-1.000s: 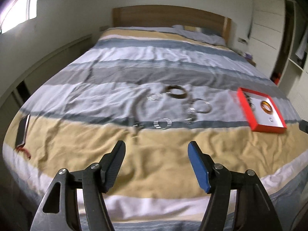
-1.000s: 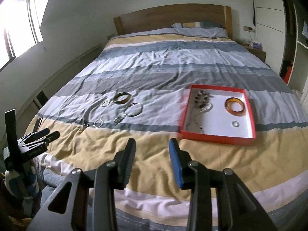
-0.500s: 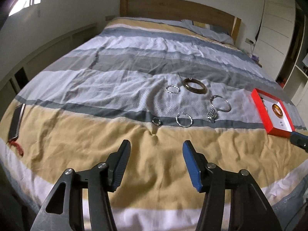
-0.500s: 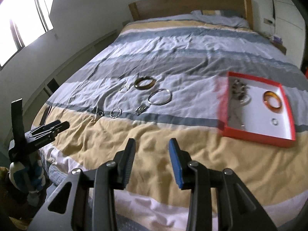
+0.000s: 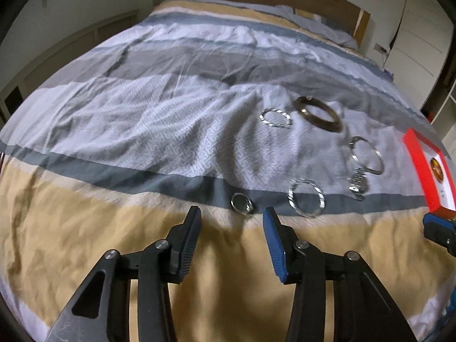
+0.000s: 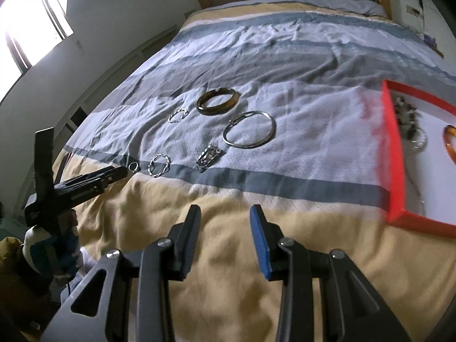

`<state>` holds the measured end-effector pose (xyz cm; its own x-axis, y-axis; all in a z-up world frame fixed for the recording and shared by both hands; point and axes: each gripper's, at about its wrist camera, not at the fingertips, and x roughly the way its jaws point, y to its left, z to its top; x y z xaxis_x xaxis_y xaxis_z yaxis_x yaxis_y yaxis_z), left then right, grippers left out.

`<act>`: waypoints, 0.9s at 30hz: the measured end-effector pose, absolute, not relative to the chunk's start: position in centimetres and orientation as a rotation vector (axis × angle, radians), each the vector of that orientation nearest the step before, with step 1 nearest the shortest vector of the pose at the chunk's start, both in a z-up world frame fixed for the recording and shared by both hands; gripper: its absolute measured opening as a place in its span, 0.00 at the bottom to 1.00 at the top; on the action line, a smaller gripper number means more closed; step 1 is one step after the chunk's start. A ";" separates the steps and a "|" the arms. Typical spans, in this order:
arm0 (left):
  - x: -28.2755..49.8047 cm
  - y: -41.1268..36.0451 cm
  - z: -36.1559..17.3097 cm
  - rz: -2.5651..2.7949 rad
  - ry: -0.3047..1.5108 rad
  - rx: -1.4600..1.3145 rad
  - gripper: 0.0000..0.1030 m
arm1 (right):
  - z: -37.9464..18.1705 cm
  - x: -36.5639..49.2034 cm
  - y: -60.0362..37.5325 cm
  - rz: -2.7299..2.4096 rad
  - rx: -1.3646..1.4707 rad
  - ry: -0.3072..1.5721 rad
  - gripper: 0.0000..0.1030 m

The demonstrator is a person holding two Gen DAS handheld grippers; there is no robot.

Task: Organize jewelry
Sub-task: 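Grasp a silver ring with the left tool while the right tool grasps the silver watch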

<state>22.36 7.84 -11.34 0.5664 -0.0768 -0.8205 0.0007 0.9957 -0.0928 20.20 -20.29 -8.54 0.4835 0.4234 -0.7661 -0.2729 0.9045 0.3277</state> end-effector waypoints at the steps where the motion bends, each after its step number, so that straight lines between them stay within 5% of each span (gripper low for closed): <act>1: 22.7 7.8 -11.7 -0.046 0.974 -0.085 0.41 | -8.9 20.7 -20.0 0.435 0.174 0.983 0.33; 7: 24.0 7.3 -13.0 -0.058 0.984 -0.058 0.32 | -10.1 23.1 -18.4 0.473 0.192 0.995 0.33; 12: 24.4 7.6 -13.4 -0.057 0.973 -0.057 0.15 | -11.1 25.1 -17.0 0.502 0.210 1.008 0.33; 25: 23.9 8.7 -12.9 -0.092 0.938 -0.129 0.13 | -13.2 28.7 -15.4 0.504 0.299 1.021 0.32; 27: 23.7 8.6 -12.7 -0.092 0.936 -0.130 0.13 | -13.4 28.8 -15.2 0.490 0.285 1.024 0.20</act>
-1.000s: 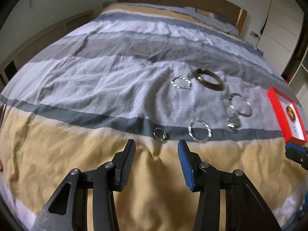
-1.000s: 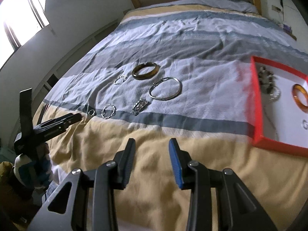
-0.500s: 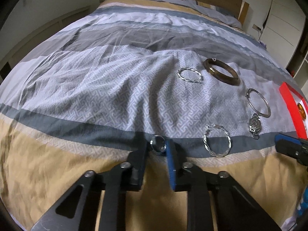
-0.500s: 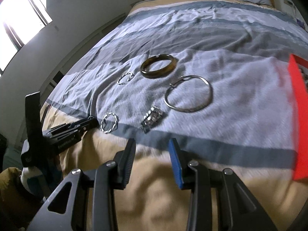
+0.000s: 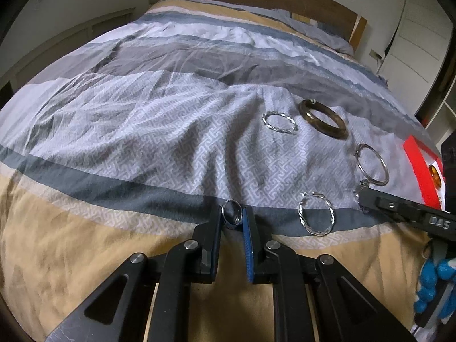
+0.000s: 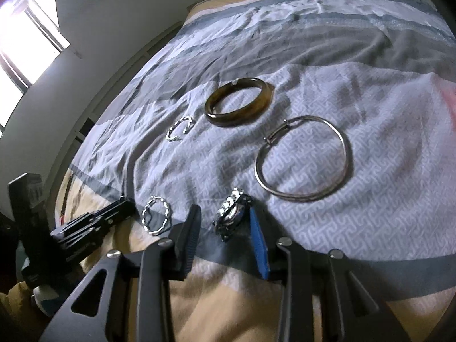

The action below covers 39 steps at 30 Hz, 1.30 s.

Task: Organize jewelry
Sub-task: 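Grasp a silver ring with the left tool while the right tool grasps the silver watch, then carry the ring and watch over the red box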

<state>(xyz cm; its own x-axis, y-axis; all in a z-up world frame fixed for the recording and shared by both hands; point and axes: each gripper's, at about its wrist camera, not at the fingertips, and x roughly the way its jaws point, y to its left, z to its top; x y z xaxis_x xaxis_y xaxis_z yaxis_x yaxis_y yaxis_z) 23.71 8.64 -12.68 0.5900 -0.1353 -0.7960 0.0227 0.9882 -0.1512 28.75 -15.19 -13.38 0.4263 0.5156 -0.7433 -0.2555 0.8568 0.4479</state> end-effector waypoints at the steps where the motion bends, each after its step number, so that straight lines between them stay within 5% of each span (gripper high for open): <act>1: 23.6 8.6 -12.6 -0.093 0.935 -0.132 0.13 | -13.4 28.7 -15.2 0.486 0.285 1.021 0.17; 25: 15.6 7.4 -5.5 -0.084 0.871 -0.068 0.13 | -5.5 18.4 -18.0 0.462 0.304 0.887 0.12; 39: 12.7 -1.4 -2.1 -0.222 0.856 -0.037 0.13 | -1.7 10.6 -27.8 0.314 0.360 0.772 0.12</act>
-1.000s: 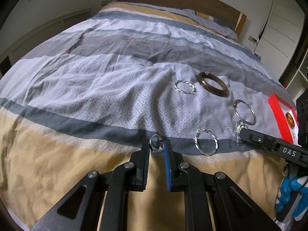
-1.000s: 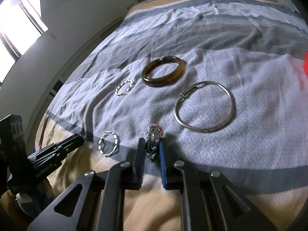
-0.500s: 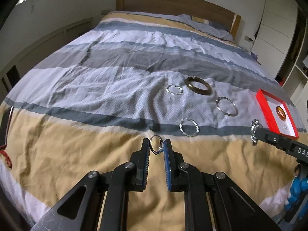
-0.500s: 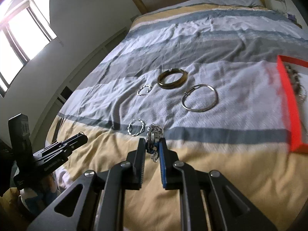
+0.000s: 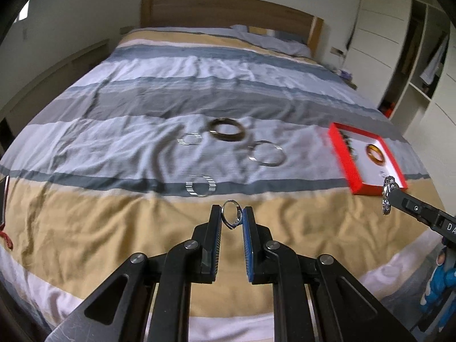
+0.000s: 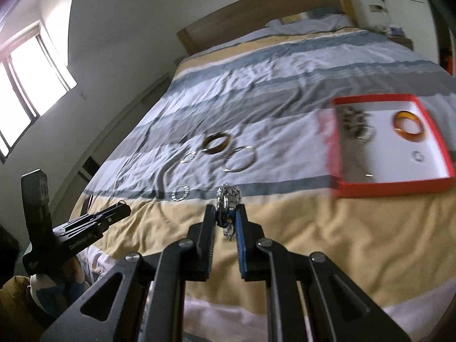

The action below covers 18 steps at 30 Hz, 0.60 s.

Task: Organize jewelry
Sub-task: 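Carry the ring and watch over the red box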

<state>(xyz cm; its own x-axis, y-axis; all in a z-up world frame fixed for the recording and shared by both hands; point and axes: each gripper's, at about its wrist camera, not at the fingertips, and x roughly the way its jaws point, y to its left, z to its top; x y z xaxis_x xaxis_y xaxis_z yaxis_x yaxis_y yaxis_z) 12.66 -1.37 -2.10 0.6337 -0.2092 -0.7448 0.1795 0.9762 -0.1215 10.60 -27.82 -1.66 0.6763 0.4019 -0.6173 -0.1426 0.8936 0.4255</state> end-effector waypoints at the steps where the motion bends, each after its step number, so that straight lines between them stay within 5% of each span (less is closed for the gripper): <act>1: 12.6 -2.0 -2.1 -0.231 0.859 -0.034 0.13 | -1.6 10.1 -28.9 0.296 0.367 0.768 0.12; 18: 19.1 -20.8 -3.6 -0.478 0.899 0.086 0.13 | -2.3 11.9 -44.2 0.069 0.367 0.762 0.12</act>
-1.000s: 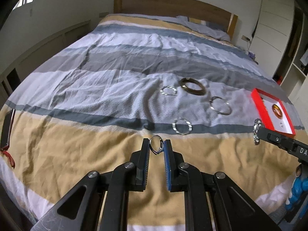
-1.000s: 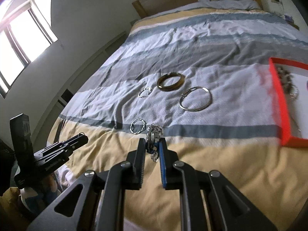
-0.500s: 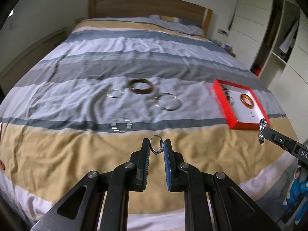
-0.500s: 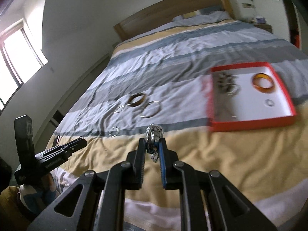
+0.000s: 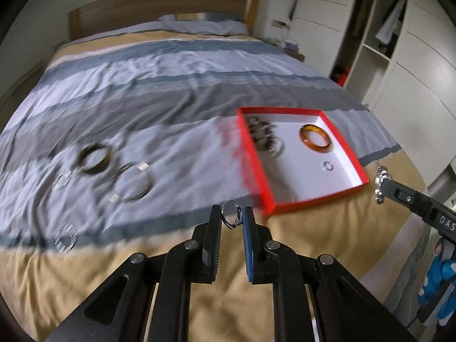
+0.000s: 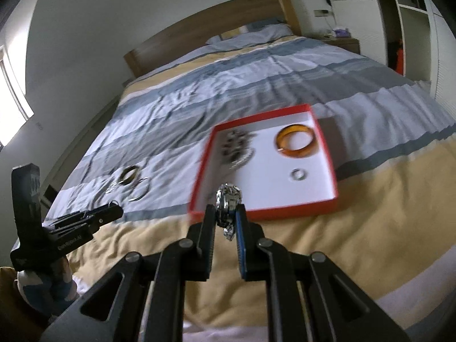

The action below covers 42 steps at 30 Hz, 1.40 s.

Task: Organize jewelry
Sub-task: 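Carry the ring and watch over the red box, then open both tools to drop the ring and watch into the red box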

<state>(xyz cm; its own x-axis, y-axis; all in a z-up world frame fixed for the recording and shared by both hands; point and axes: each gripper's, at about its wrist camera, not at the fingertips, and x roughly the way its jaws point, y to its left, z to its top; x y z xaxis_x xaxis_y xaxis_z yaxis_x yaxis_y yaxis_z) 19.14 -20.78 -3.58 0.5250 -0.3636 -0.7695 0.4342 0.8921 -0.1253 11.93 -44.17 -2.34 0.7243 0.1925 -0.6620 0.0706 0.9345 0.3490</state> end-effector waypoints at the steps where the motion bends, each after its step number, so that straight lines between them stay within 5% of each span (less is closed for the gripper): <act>1: 19.6 -21.9 -3.8 -0.490 0.897 0.097 0.13 | -2.6 12.4 -44.8 0.063 0.368 0.765 0.12; 15: 25.0 -32.2 -8.7 -0.571 0.969 0.149 0.13 | -7.9 18.3 -49.0 0.021 0.345 0.876 0.12; 34: 26.6 -32.5 -12.5 -0.564 1.040 0.137 0.17 | -9.7 19.6 -48.9 0.003 0.282 0.957 0.14; 39: 25.9 -32.2 -11.3 -0.571 1.028 0.118 0.41 | -8.7 18.6 -49.2 -0.009 0.285 0.945 0.18; 42: 25.2 -31.7 -10.1 -0.572 1.017 0.106 0.42 | -7.7 17.4 -49.2 -0.022 0.292 0.928 0.22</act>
<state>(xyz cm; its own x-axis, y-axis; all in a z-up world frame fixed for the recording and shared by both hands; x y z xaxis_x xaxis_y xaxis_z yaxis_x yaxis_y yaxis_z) 25.18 -31.75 -10.14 0.3932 -0.4021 -0.8269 0.4979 0.8491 -0.1762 17.39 -49.20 -7.70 0.6022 0.1062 -0.7913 0.1439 0.9605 0.2384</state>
